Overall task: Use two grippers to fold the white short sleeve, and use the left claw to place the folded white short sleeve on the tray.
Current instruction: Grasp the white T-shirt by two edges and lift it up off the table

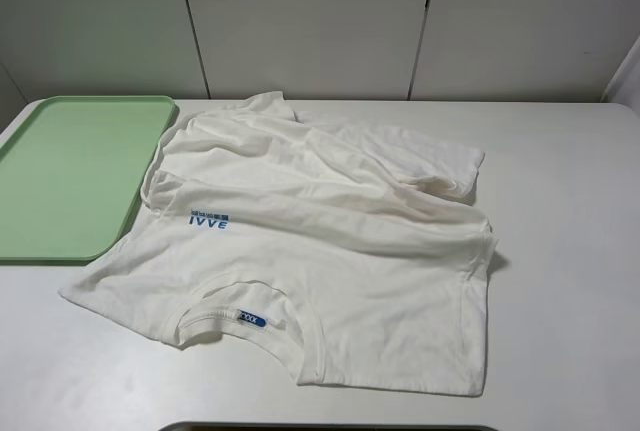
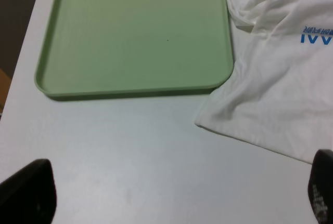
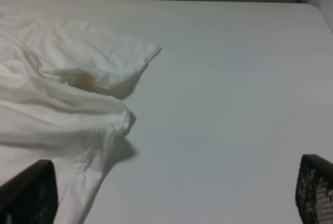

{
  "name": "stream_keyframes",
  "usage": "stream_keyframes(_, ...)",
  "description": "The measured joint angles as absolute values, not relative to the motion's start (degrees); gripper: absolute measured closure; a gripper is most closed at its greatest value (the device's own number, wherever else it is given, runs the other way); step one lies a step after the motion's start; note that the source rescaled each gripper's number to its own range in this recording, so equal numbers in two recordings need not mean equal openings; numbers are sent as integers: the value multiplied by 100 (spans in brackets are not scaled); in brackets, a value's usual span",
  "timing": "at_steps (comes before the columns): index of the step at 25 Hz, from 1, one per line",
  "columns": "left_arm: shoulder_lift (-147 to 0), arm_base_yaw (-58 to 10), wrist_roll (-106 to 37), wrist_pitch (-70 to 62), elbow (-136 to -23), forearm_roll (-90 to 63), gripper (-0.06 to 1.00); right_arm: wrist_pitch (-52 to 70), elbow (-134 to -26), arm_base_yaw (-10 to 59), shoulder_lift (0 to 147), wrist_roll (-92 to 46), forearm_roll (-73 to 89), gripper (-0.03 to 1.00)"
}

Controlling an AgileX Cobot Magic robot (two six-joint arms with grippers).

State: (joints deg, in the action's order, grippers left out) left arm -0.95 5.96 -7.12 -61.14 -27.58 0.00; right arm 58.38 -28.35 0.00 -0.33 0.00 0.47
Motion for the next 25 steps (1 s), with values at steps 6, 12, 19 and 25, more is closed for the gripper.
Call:
stream_keyframes(6, -95, 596, -712, -6114, -2758, 0, -1, 5832, -2835, 0, -33, 0, 47, -3)
stream_keyframes(12, -95, 596, -712, -6114, -2758, 0, -1, 5832, -2835, 0, -33, 0, 47, -3)
stream_keyframes(19, -95, 596, -712, -6114, -2758, 0, -1, 5832, -2835, 0, -33, 0, 47, -3)
stream_keyframes(25, -95, 596, -712, -6114, -2758, 0, -1, 5832, -2835, 0, -33, 0, 47, -3)
